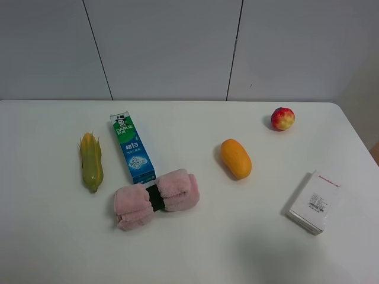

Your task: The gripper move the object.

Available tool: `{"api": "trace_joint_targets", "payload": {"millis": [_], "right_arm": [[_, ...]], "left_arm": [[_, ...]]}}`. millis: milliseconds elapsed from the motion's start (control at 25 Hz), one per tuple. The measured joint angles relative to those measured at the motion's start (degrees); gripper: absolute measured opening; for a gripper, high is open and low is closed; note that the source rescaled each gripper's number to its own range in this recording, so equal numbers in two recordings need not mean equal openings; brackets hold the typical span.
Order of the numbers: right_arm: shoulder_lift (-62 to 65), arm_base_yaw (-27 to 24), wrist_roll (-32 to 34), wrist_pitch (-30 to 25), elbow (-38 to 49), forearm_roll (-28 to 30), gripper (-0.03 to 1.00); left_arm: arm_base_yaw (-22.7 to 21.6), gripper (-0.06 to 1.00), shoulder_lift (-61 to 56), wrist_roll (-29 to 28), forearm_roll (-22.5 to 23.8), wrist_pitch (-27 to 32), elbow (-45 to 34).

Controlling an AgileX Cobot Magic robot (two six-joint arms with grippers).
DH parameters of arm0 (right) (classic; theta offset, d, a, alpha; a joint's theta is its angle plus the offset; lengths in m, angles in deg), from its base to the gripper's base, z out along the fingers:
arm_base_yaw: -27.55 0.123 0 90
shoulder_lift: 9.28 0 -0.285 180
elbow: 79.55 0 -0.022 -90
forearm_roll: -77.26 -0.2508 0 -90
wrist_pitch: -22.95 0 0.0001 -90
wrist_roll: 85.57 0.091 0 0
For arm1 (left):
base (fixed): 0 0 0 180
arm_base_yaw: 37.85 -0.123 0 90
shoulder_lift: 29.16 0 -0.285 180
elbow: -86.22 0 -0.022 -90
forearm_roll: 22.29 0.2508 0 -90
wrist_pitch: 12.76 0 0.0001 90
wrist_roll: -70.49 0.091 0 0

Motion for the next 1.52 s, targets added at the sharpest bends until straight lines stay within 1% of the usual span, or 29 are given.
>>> {"api": "trace_joint_targets", "payload": {"millis": [200,400,560,800,960,1120,1160,1320,1360,1400,1520], "right_arm": [[0.00,0.00,0.00,0.00,0.00,0.00,1.00],[0.00,0.00,0.00,0.00,0.00,0.00,1.00],[0.00,0.00,0.00,0.00,0.00,0.00,1.00],[0.00,0.00,0.00,0.00,0.00,0.00,1.00],[0.00,0.00,0.00,0.00,0.00,0.00,1.00],[0.00,0.00,0.00,0.00,0.00,0.00,1.00],[0.00,0.00,0.00,0.00,0.00,0.00,1.00],[0.00,0.00,0.00,0.00,0.00,0.00,1.00],[0.00,0.00,0.00,0.00,0.00,0.00,1.00],[0.00,0.00,0.00,0.00,0.00,0.00,1.00],[0.00,0.00,0.00,0.00,0.00,0.00,1.00]], "left_arm": [[0.00,1.00,-4.86,0.01,-0.61,-1.00,-5.02],[0.00,1.00,-6.73,0.01,-1.47,-1.86,-7.22],[0.00,1.00,-6.91,0.01,-3.76,-3.58,-8.91],[0.00,1.00,-7.34,-0.34,-3.68,-2.39,-10.38],[0.00,1.00,-10.06,-1.71,-2.86,-2.47,-10.38],[0.00,1.00,-10.82,-5.48,-0.30,-2.74,-10.38],[0.00,1.00,-10.82,-7.48,0.94,-2.89,-10.45],[0.00,1.00,-10.82,-18.93,9.25,-3.16,-10.88],[0.00,1.00,-10.82,-20.77,10.69,-3.24,-10.88],[0.00,1.00,-10.82,-21.61,11.37,-3.35,-10.88],[0.00,1.00,-10.82,-21.73,11.27,-3.48,-10.88]]}}
